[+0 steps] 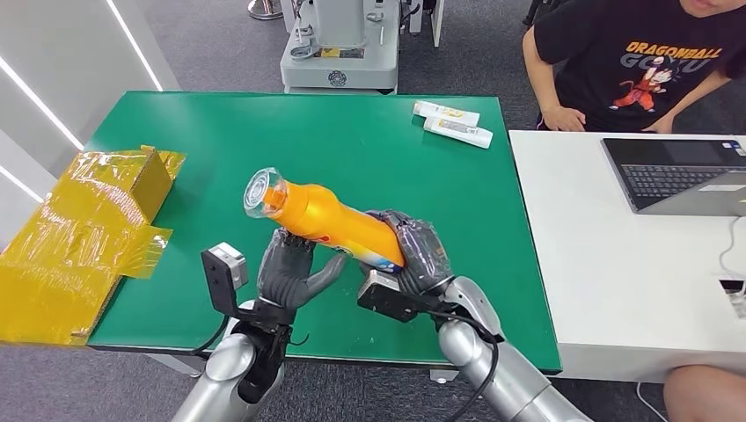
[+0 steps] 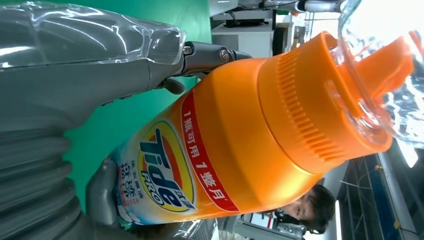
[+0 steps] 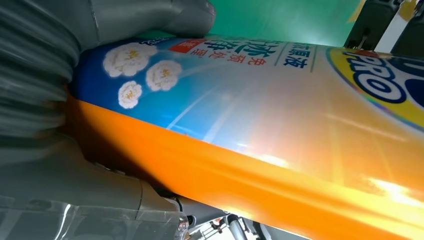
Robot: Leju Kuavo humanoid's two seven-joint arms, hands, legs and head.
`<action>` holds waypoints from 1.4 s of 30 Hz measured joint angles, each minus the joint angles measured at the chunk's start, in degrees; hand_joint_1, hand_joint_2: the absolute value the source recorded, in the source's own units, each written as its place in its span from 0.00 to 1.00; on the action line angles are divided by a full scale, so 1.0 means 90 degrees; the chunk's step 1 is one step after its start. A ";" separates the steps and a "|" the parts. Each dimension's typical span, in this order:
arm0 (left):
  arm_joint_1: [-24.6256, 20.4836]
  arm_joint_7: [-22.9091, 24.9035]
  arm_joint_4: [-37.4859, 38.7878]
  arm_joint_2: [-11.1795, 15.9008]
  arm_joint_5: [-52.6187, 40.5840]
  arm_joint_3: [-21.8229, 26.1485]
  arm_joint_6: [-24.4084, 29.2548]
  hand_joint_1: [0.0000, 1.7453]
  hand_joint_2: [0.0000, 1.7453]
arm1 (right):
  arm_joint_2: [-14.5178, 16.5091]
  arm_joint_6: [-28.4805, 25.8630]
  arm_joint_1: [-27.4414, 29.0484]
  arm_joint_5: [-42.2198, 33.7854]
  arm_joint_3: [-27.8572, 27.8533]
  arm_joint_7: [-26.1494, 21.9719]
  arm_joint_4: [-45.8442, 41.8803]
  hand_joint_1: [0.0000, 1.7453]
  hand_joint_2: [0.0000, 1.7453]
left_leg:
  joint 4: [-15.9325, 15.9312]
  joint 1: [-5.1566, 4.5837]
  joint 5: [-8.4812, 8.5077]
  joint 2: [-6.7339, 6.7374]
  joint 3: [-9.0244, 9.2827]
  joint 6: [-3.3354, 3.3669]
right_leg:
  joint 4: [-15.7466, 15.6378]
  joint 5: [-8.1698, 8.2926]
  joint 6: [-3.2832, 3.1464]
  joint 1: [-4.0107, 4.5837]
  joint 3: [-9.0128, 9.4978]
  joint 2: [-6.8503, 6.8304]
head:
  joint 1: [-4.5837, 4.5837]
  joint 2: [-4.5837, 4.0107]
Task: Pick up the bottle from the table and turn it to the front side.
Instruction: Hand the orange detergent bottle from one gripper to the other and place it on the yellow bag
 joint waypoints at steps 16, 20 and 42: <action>0.0101 -0.0085 0.0052 0.0010 0.0092 0.0001 0.0689 1.00 1.00 | 0.0024 0.0071 0.0107 -0.0241 -0.0010 -0.0056 0.0098 1.00 1.00 | 0.0000 0.0000 0.0000 0.0000 -0.0001 0.0000 | 0.0000 0.0000 0.0000 0.0000 0.0000 -0.0001 | 0.0000 0.0000; 0.0134 -0.0087 0.0059 0.0010 0.0109 -0.0002 0.0728 1.00 1.00 | 0.0024 0.0055 0.0137 -0.0310 -0.0010 -0.0078 0.0144 1.00 1.00 | 0.0000 0.0000 0.0000 0.0000 -0.0001 0.0000 | 0.0000 0.0000 0.0000 0.0000 0.0000 -0.0001 | -0.0001 0.0000; 0.0221 -0.0169 0.0167 0.0017 0.0143 -0.0009 0.0812 1.00 1.00 | -0.0129 -0.0375 0.0593 -0.0181 -0.0361 0.0328 -0.0462 0.00 1.00 | 0.0000 0.0000 -0.0001 0.0001 0.0000 0.0001 | -0.0001 0.0000 0.0000 0.0000 -0.0001 0.0001 | 0.0001 0.0000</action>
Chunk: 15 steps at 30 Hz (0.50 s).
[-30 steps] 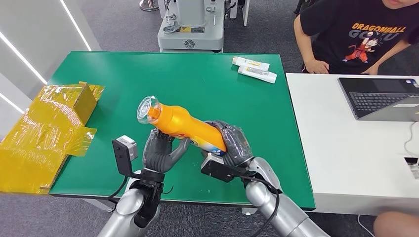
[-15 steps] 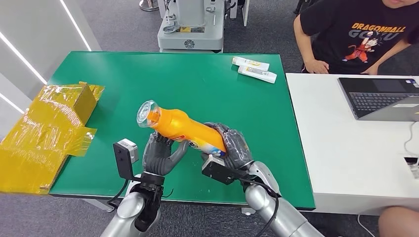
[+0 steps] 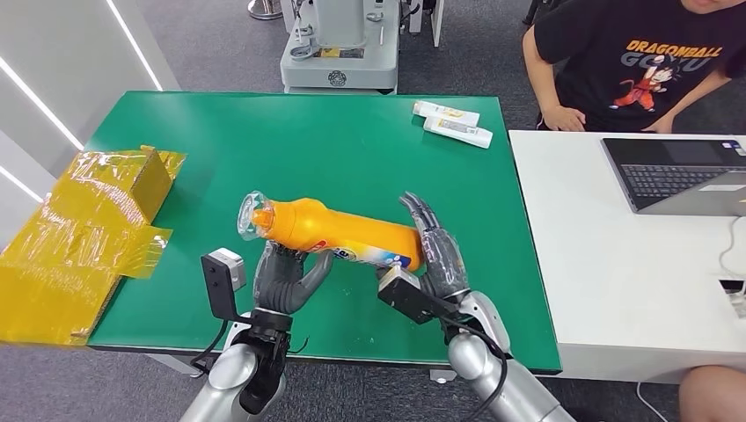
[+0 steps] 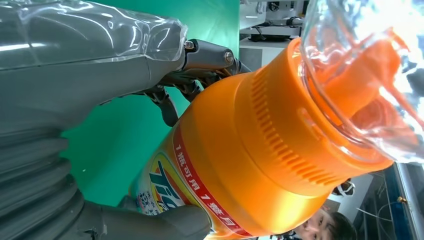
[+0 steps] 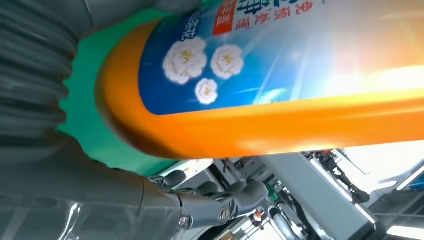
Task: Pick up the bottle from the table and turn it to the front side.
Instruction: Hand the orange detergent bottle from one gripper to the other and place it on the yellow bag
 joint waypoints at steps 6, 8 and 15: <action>0.0026 -0.0051 0.0003 0.0005 -0.0058 0.0010 0.0080 1.00 1.00 | -0.0055 -0.0041 0.0201 0.0028 -0.0100 -0.0014 -0.0376 0.00 1.00 | 0.0000 0.0000 0.0000 0.0000 0.0000 0.0000 | 0.0000 0.0000 0.0000 0.0000 0.0000 -0.0001 | -0.0001 0.0000; 0.0033 -0.0075 0.0002 0.0016 -0.0130 0.0028 0.0160 1.00 1.00 | -0.0064 -0.0110 0.0279 -0.0013 -0.0121 -0.0096 -0.0587 0.00 1.00 | -0.0001 0.0000 0.0000 0.0000 0.0000 0.0000 | 0.0001 0.0000 0.0000 0.0000 0.0000 0.0000 | -0.0001 0.0000; 0.0061 -0.0109 -0.0043 0.0083 -0.0499 0.0208 0.0417 1.00 1.00 | -0.0088 -0.0322 0.0523 -0.0206 -0.0117 -0.0242 -0.1512 0.00 1.00 | -0.0002 0.0001 0.0000 0.0000 0.0000 0.0000 | 0.0001 0.0000 0.0000 0.0000 0.0000 -0.0001 | -0.0001 0.0000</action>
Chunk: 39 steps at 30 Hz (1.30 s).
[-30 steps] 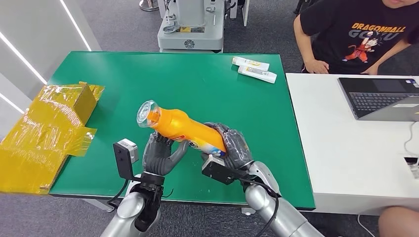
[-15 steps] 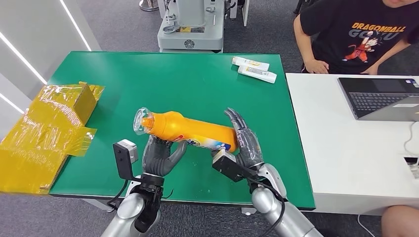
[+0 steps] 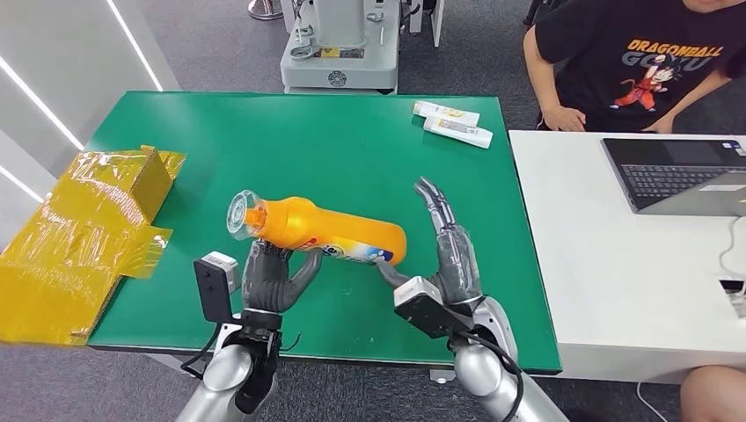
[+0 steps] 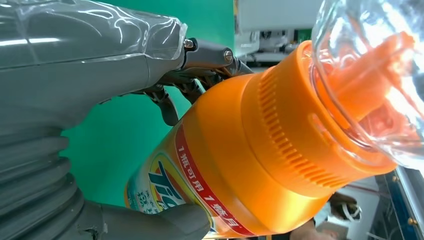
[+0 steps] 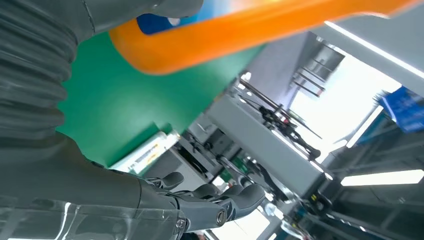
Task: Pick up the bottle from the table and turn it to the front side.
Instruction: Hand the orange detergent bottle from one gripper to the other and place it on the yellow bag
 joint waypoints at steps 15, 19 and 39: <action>0.0047 -0.0194 -0.0771 0.0296 -0.0421 0.0632 0.0457 1.00 1.00 | -0.0021 -0.0207 0.0427 -0.0330 0.0443 -0.0265 -0.1204 0.00 1.00 | -0.0002 0.0001 0.0000 0.0000 0.0000 0.0000 | 0.0001 0.0000 0.0000 0.0000 0.0000 0.0000 | -0.0001 0.0000; 0.0047 -0.0191 -0.0896 0.0332 -0.0457 0.0696 0.0473 1.00 1.00 | -0.0021 -0.0215 0.0463 -0.0338 0.0465 -0.0262 -0.1244 0.00 1.00 | -0.0002 0.0001 0.0000 0.0000 0.0000 0.0000 | 0.0001 -0.0001 0.0000 0.0000 0.0000 0.0000 | -0.0001 0.0000; -0.0707 0.0281 -0.1492 0.1214 -0.2242 0.1624 0.0522 1.00 1.00 | -0.0033 -0.0383 0.1103 -0.0217 0.0433 -0.0222 -0.1680 0.00 1.00 | -0.0002 0.0001 0.0002 0.0002 0.0002 -0.0002 | 0.0001 0.0000 -0.0001 0.0001 -0.0001 0.0002 | 0.0002 0.0000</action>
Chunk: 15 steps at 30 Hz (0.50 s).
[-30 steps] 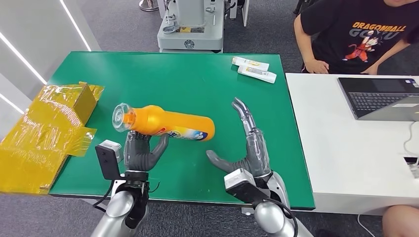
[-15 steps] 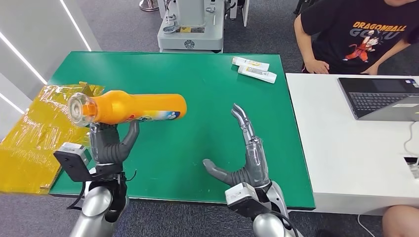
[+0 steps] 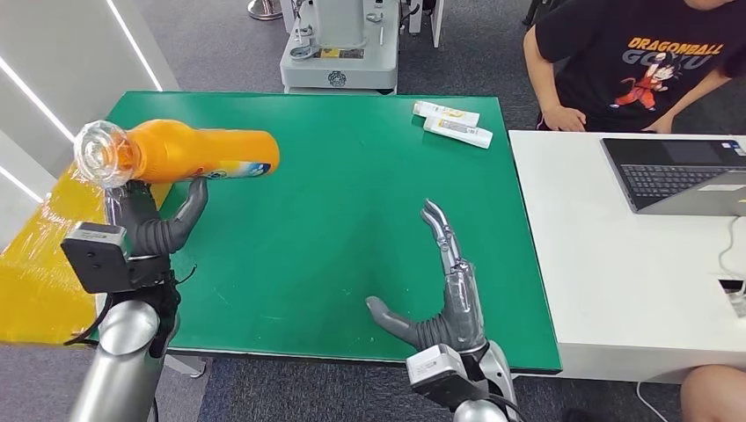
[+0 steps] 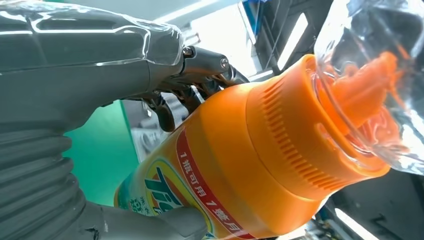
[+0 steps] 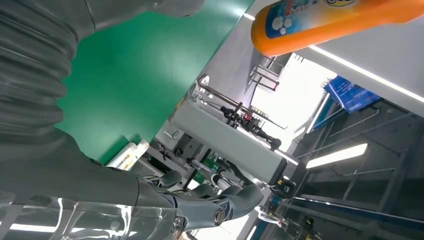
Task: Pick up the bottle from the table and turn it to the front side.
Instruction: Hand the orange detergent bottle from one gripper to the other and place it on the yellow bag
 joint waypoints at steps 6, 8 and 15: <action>-0.0305 0.0433 0.0339 0.0275 -0.1543 0.0001 0.0506 1.00 1.00 | 0.0000 0.0025 0.0088 0.0066 -0.0086 0.0013 -0.0113 0.00 1.00 | 0.0000 0.0001 0.0000 0.0000 0.0000 0.0000 | 0.0001 0.0000 0.0000 0.0000 -0.0001 0.0000 | 0.0000 0.0000; -0.0434 0.0707 0.0493 0.0388 -0.2297 0.0004 0.0721 1.00 1.00 | 0.0000 0.0045 0.0135 0.0092 -0.0123 0.0016 -0.0165 0.00 1.00 | 0.0000 0.0001 0.0001 0.0000 0.0000 -0.0001 | 0.0001 0.0000 0.0000 0.0000 -0.0001 0.0000 | 0.0000 0.0000; -0.0693 0.1857 0.0872 0.0807 -0.5208 0.0064 0.1213 1.00 1.00 | 0.0001 0.0184 0.0253 0.0129 -0.0180 0.0033 -0.0257 0.00 1.00 | -0.0001 0.0002 0.0001 0.0003 0.0000 -0.0001 | 0.0003 0.0000 -0.0001 0.0000 -0.0001 0.0004 | 0.0000 0.0000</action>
